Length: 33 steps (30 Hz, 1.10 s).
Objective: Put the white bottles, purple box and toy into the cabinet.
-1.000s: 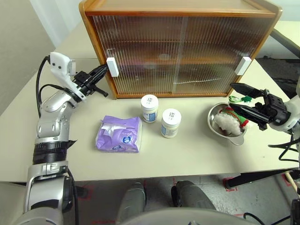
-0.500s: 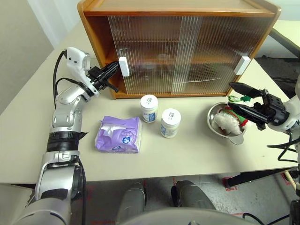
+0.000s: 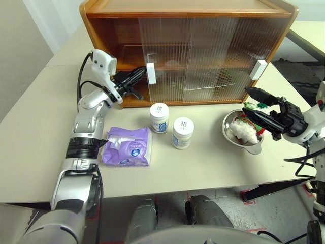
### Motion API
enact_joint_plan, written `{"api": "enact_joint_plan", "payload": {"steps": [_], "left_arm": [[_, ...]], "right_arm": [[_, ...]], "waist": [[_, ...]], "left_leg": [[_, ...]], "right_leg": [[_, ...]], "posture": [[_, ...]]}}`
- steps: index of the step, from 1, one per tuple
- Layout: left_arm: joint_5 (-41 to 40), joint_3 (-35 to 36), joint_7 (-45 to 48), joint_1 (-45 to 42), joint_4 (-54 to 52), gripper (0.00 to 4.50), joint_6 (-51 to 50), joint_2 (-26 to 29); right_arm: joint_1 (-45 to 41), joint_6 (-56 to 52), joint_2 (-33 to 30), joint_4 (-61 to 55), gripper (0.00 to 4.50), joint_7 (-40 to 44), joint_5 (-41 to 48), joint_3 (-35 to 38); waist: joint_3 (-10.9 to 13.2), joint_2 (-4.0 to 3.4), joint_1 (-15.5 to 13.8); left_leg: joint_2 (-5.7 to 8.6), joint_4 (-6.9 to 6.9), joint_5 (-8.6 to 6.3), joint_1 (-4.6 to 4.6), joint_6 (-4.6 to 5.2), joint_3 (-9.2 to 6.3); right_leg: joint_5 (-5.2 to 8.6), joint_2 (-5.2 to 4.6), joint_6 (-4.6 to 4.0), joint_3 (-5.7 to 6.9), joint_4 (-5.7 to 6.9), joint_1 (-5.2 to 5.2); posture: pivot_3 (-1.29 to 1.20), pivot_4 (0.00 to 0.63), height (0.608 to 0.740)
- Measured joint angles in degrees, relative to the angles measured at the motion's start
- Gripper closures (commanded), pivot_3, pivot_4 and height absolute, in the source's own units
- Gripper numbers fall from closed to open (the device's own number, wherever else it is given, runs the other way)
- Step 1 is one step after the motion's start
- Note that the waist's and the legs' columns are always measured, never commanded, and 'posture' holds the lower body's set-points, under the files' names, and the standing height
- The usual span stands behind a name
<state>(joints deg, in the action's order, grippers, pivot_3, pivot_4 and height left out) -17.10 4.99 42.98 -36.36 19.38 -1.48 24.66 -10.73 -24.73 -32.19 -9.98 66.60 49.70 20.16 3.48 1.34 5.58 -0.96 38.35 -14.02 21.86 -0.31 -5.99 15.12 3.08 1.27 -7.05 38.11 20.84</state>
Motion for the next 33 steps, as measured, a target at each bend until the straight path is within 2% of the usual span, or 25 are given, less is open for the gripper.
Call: {"api": "enact_joint_plan", "payload": {"steps": [22, 33], "left_arm": [[1.9, -3.9, 1.9, -10.8, 11.0, 4.49, 3.2, -9.1], [3.0, -4.1, 2.7, -13.1, 13.8, 4.49, 5.1, -10.4]], "right_arm": [[0.3, 0.4, -1.6, -0.9, 0.00, -0.9, -0.2, -0.5], [1.3, 0.4, -1.7, -2.3, 0.00, -2.3, 0.0, -0.4]], "waist": [[0.0, -0.03, 1.6], [-0.1, -0.06, 3.3]], "left_leg": [[0.28, 0.52, -0.13, 0.06, 0.35, 0.02], [0.59, 0.54, -0.12, 0.21, 0.57, 0.04]], "right_leg": [[-0.04, -0.23, 0.36, -0.06, -0.05, -0.25], [0.06, -0.54, 0.68, -0.05, -0.18, -0.26]], "posture": [[-0.27, 0.028, 0.740], [-0.27, 0.032, 0.740]]}}
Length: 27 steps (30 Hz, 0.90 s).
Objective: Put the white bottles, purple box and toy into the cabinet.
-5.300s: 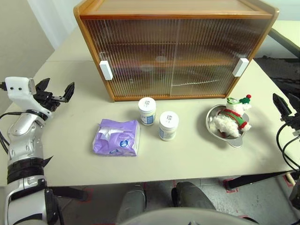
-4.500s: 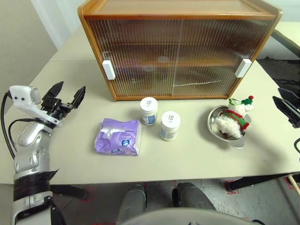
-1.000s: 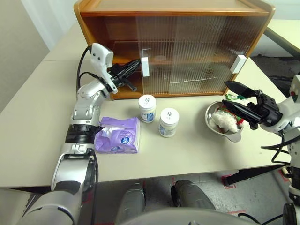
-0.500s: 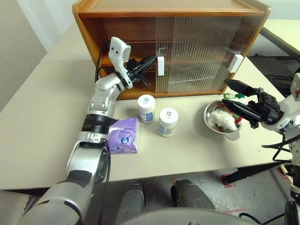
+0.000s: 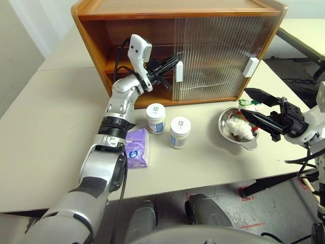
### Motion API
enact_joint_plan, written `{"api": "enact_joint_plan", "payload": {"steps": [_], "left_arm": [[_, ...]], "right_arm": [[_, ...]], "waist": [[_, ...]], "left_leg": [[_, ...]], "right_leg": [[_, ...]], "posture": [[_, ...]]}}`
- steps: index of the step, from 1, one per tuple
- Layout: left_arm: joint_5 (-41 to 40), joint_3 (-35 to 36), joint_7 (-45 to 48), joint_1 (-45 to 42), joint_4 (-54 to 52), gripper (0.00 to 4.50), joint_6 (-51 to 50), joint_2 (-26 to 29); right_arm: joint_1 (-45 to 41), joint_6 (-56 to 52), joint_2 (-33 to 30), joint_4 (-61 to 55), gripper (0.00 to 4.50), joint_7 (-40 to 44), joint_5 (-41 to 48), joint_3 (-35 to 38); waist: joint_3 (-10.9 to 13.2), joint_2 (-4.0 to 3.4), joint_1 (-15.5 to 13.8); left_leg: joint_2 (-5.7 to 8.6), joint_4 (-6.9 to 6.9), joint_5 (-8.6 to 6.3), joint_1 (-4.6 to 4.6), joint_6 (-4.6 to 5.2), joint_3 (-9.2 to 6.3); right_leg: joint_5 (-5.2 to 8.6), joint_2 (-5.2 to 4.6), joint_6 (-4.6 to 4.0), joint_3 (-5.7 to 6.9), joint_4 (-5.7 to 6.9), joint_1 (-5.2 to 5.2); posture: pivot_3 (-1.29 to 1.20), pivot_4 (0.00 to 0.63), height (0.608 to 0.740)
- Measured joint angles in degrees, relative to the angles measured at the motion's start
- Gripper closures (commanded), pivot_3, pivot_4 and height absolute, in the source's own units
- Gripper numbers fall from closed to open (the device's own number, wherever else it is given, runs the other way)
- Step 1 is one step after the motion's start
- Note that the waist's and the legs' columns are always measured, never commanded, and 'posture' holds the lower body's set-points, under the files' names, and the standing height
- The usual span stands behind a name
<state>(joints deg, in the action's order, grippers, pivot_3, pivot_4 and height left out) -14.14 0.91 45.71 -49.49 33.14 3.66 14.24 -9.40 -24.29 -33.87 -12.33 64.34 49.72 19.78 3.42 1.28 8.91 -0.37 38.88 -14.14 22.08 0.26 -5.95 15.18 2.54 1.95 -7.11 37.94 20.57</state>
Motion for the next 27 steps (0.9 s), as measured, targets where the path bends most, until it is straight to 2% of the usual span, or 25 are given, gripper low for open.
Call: {"api": "enact_joint_plan", "payload": {"steps": [5, 10, 14, 18, 27], "left_arm": [[-0.3, 0.0, 1.2, 1.1, -2.2, 4.49, -1.1, 1.2], [-1.5, 0.7, 3.8, 7.6, -9.6, 2.94, -5.4, 7.7], [-5.5, 4.7, 6.4, 17.0, -17.3, 1.53, -11.4, 15.7], [-12.0, 9.2, 9.7, 22.9, -27.5, 0.08, -21.4, 24.2], [-24.1, 20.0, 12.9, 37.7, -40.0, 0.04, -48.1, 43.1]], "right_arm": [[-0.5, 0.0, 0.0, 0.1, 0.00, 0.0, 0.0, -0.1], [-1.1, 0.3, 0.1, 0.7, 0.00, 0.1, -0.1, -0.5], [-1.7, 0.4, 0.2, 2.1, 0.00, 1.0, -0.1, -0.9], [-2.5, 1.0, 0.3, 3.2, 0.00, 3.4, -0.5, -2.6], [-2.8, 3.1, 1.1, 4.8, 0.00, 7.8, -1.8, -6.0]], "waist": [[0.0, -0.04, 0.3], [-0.1, -0.24, 0.7], [-0.2, -0.32, 0.7], [-0.3, -0.33, -0.2], [-0.6, -0.30, -1.1]], "left_leg": [[0.11, -0.01, 0.01, 0.10, 0.09, 0.03], [0.11, -0.10, -0.02, 0.11, 0.12, 0.05], [0.06, -0.16, -0.01, 0.32, 0.09, 0.05], [0.04, -0.18, -0.01, 0.39, 0.08, 0.03], [-0.28, -0.89, 0.06, 0.61, -0.20, -0.36]], "right_leg": [[0.01, -0.14, 0.09, 0.00, -0.06, 0.04], [0.04, -0.13, 0.10, 0.00, -0.07, 0.12], [0.03, -0.09, 0.01, 0.02, -0.04, 0.39], [-0.28, -0.14, -0.67, 0.00, -0.03, 0.50], [-0.32, -0.35, -1.58, -0.26, 0.18, 1.41]], "posture": [[-0.25, 0.034, 0.740], [-0.22, 0.038, 0.740], [-0.20, 0.041, 0.740], [-0.19, 0.042, 0.740], [-0.15, 0.052, 0.740]]}}
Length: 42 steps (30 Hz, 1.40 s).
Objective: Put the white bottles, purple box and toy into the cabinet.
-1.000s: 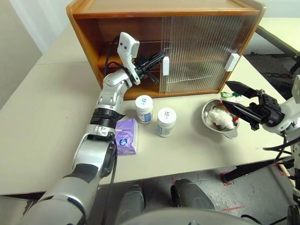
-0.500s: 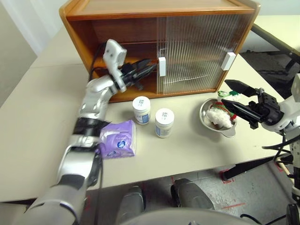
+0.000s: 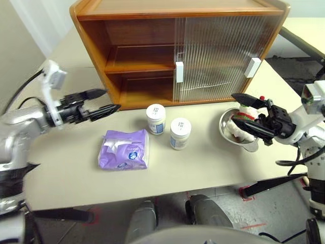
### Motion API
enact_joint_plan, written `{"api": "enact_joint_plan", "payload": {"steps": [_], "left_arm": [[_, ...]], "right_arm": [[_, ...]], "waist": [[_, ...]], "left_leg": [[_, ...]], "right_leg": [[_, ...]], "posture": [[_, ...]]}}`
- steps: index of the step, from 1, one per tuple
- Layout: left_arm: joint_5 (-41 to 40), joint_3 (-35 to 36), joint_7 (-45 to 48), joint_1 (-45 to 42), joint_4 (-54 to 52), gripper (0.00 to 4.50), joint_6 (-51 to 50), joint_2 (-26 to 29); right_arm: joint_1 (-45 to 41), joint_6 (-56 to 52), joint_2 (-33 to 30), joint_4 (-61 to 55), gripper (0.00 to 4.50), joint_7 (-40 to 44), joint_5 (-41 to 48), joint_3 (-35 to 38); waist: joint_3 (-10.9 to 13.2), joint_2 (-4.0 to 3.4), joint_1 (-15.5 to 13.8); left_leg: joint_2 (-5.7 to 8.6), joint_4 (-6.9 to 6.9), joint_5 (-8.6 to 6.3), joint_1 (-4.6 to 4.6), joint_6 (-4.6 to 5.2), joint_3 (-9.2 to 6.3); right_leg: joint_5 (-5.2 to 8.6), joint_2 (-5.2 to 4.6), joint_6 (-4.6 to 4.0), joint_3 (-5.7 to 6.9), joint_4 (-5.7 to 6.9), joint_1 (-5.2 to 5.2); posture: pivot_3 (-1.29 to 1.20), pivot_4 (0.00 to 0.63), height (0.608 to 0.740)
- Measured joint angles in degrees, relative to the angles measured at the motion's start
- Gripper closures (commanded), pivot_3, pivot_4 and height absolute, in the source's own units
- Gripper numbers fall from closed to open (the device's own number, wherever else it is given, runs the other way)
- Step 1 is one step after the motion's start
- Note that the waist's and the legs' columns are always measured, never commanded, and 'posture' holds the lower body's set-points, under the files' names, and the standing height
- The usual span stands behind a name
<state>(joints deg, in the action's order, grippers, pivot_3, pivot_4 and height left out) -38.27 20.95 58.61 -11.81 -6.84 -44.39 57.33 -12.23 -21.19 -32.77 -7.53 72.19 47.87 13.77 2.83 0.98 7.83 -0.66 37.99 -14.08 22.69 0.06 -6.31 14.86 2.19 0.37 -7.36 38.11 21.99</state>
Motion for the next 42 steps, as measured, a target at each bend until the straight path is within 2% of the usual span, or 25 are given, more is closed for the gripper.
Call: {"api": "enact_joint_plan", "payload": {"steps": [2, 5, 11, 18, 22, 32, 42], "left_arm": [[-2.2, 1.8, 0.3, 2.8, -2.4, 0.04, -6.5, 4.4], [-4.6, 4.3, -0.3, 6.6, -5.7, 0.04, -14.7, 7.8], [-8.5, 6.2, -4.3, 11.6, -10.1, 0.04, -24.5, 6.3], [-8.9, 5.2, -10.3, 13.6, -11.5, 0.04, -28.6, 0.6], [-8.4, 4.0, -12.2, 13.7, -11.1, 0.96, -28.5, -0.6], [-5.8, 0.4, -15.9, 13.5, -5.8, 4.48, -26.5, -6.0], [-7.6, 3.3, -15.6, 13.3, -3.7, 4.48, -25.3, -7.5]], "right_arm": [[-0.1, 0.1, 0.0, 0.4, 0.00, 0.1, -0.4, -0.3], [-0.1, 0.3, 0.0, 1.1, 0.00, 0.7, -0.9, -1.1], [-0.2, 0.7, -0.1, 1.6, 0.00, 1.2, -1.4, -1.3], [0.0, 1.1, -0.1, 1.9, 0.00, 1.6, -1.6, -1.3], [0.0, 1.1, -0.1, 2.1, 0.00, 1.9, -1.9, -1.3], [0.0, 1.1, -0.3, 2.6, 0.00, 2.2, -2.6, -1.3], [0.3, 1.1, -0.4, 2.6, 0.00, 2.0, -2.6, -1.3]], "waist": [[0.0, -0.06, -0.2], [-0.2, -0.23, -0.5], [-0.3, -0.53, -1.3], [-0.3, -0.55, -1.5], [-0.4, -0.61, -1.6], [-0.5, -0.74, -1.6], [-0.5, -0.74, -1.7]], "left_leg": [[-0.18, -0.11, 0.02, 0.09, -0.13, -0.03], [-0.54, -0.30, 0.01, 0.11, -0.27, 0.00], [-0.71, -0.39, -0.10, 0.10, -0.48, 0.07], [-0.79, -0.39, -0.12, 0.10, -0.52, 0.07], [-0.78, -0.33, -0.12, 0.08, -0.52, 0.07], [-0.81, -0.28, -0.12, 0.04, -0.52, 0.09], [-0.83, -0.27, -0.11, -0.27, -0.53, 0.25]], "right_leg": [[0.00, -0.01, -0.20, -0.01, 0.04, 0.21], [0.05, 0.08, -0.40, 0.04, 0.11, 0.39], [0.11, 0.27, -0.67, 0.05, 0.19, 0.55], [0.09, 0.41, -0.78, 0.05, 0.19, 0.56], [0.05, 0.47, -0.83, 0.05, 0.19, 0.53], [0.01, 0.56, -0.89, 0.05, 0.19, 0.48], [-0.02, 0.68, -0.96, 0.04, 0.19, 0.24]], "posture": [[-0.15, 0.056, 0.740], [-0.15, 0.057, 0.740], [-0.16, 0.058, 0.740], [-0.16, 0.051, 0.740], [-0.16, 0.051, 0.740], [-0.17, 0.048, 0.740], [-0.17, 0.048, 0.740]]}}
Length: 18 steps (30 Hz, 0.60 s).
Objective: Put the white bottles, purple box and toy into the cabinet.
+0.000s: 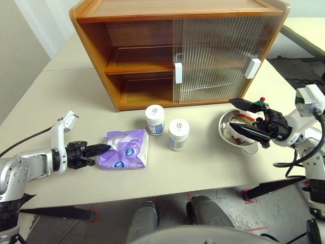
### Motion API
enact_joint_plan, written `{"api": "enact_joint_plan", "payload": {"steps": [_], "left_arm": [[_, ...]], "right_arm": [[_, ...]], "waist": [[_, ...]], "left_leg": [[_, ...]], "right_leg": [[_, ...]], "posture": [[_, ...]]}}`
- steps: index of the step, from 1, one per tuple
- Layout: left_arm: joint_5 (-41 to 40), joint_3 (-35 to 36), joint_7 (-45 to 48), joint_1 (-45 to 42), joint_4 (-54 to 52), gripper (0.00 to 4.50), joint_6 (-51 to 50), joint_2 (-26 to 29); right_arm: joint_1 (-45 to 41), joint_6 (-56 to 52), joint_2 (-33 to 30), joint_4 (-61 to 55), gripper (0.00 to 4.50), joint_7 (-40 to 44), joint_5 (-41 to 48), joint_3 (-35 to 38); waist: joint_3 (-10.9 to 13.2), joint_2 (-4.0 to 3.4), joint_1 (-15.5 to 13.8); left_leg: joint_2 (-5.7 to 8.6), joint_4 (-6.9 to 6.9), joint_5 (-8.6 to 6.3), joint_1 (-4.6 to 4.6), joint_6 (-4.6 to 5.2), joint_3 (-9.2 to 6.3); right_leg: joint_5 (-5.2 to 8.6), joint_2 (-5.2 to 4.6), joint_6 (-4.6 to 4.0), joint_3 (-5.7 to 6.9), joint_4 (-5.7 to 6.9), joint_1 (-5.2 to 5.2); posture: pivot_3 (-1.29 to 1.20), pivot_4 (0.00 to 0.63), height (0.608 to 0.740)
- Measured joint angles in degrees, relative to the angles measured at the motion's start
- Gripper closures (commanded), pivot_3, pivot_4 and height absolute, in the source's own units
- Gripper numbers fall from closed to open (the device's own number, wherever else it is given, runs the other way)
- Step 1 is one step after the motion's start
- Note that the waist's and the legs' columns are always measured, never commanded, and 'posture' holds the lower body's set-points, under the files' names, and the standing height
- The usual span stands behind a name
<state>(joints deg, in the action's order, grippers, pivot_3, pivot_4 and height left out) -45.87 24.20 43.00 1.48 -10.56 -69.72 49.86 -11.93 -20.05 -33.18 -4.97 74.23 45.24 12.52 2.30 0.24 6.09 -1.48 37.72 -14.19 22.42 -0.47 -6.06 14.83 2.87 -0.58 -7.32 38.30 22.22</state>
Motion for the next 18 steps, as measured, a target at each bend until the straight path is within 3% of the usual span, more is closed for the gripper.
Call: {"api": "enact_joint_plan", "payload": {"steps": [8, 14, 18], "left_arm": [[-8.0, 10.5, -3.0, -3.3, -0.8, 4.48, -2.4, -4.6], [-18.0, 18.1, -10.3, -6.9, -2.5, 4.48, -5.6, -10.7], [-24.4, 21.3, -14.3, -8.4, -2.3, 4.48, -5.9, -11.0]], "right_arm": [[0.0, 0.3, -0.1, 0.0, 0.00, 0.0, 0.0, 0.0], [0.0, 0.3, 0.7, -0.1, 0.00, -0.1, 0.0, -0.1], [0.0, 0.3, 0.9, -0.1, 0.00, 0.0, 0.1, -0.1]], "waist": [[0.0, 0.01, 0.0], [0.1, 0.09, -0.4], [0.1, 0.11, -0.6]], "left_leg": [[-0.10, -0.02, 0.05, -0.04, -0.14, 0.14], [-0.12, -0.06, 0.17, -0.26, -0.35, 0.19], [-0.13, -0.09, 0.19, -0.64, -0.38, 0.18]], "right_leg": [[-0.02, 0.15, -0.03, -0.01, -0.01, -0.07], [-0.01, 0.24, -0.02, 0.00, 0.00, -0.33], [0.05, 0.27, 0.09, -0.02, -0.01, -0.70]], "posture": [[-0.15, 0.050, 0.740], [-0.13, 0.054, 0.740], [-0.13, 0.054, 0.740]]}}
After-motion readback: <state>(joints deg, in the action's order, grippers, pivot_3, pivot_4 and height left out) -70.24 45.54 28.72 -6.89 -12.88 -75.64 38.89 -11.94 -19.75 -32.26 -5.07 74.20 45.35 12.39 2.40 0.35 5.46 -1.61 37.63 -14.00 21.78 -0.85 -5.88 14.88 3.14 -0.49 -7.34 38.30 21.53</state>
